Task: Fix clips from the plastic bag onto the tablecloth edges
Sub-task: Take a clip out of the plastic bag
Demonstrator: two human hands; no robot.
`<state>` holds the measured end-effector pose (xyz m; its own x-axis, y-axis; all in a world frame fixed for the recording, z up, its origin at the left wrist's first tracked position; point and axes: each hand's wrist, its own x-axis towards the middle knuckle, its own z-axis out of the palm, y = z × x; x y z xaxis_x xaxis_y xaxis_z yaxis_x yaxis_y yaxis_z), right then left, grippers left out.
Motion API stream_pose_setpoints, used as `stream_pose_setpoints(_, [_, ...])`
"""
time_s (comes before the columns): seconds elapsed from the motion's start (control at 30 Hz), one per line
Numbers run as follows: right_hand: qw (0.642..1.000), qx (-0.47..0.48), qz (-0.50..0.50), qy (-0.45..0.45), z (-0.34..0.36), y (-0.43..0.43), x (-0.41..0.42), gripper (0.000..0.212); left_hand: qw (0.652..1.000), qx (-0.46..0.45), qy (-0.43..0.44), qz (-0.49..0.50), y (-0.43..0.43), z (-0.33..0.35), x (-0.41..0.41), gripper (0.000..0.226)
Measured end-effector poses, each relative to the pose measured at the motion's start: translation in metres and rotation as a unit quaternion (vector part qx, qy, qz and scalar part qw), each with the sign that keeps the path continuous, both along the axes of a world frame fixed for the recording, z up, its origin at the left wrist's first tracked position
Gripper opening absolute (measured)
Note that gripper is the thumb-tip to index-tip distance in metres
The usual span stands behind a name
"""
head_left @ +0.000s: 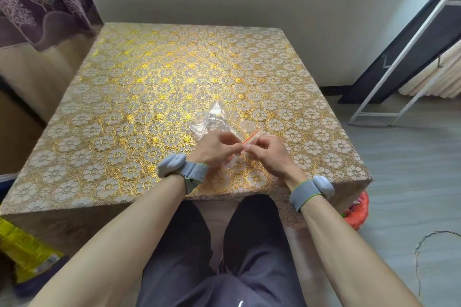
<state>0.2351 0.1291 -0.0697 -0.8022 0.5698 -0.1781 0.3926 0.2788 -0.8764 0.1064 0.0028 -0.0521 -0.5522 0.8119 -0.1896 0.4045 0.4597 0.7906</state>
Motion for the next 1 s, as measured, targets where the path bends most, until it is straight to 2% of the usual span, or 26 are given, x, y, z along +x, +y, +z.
stream_pose_setpoints(0.43, [0.994, -0.107, 0.008, 0.038, 0.017, -0.003, 0.004, 0.014, 0.987, 0.039, -0.152, 0.024, 0.001, 0.005, -0.002, 0.013])
stream_pose_setpoints(0.53, [0.995, -0.088, 0.029, 0.03, 0.016, -0.001, 0.005, 0.011, 0.967, 0.071, -0.227, 0.089, -0.003, 0.009, -0.01, 0.007])
stream_pose_setpoints(0.6, [0.997, -0.066, 0.023, 0.014, 0.015, -0.004, 0.004, 0.011, 0.968, 0.054, -0.233, 0.075, -0.006, 0.012, -0.016, 0.007])
stream_pose_setpoints(0.73, [0.999, -0.046, -0.02, -0.009, 0.013, -0.008, -0.003, 0.02, 0.991, 0.019, -0.13, 0.038, -0.009, 0.016, -0.016, 0.01])
stream_pose_setpoints(0.83, [0.998, -0.055, -0.028, -0.012, 0.011, -0.007, -0.007, 0.018, 0.999, -0.008, -0.05, 0.005, -0.009, 0.021, -0.013, 0.016])
stream_pose_setpoints(0.9, [0.997, -0.069, -0.029, -0.009, 0.015, -0.009, -0.007, 0.018, 1.0, -0.025, 0.003, -0.013, -0.009, 0.028, -0.011, 0.017])
stream_pose_setpoints(1.0, [0.995, -0.085, -0.038, -0.021, 0.02, -0.013, -0.008, 0.033, 0.988, -0.075, 0.129, -0.032, -0.009, 0.041, -0.015, 0.014])
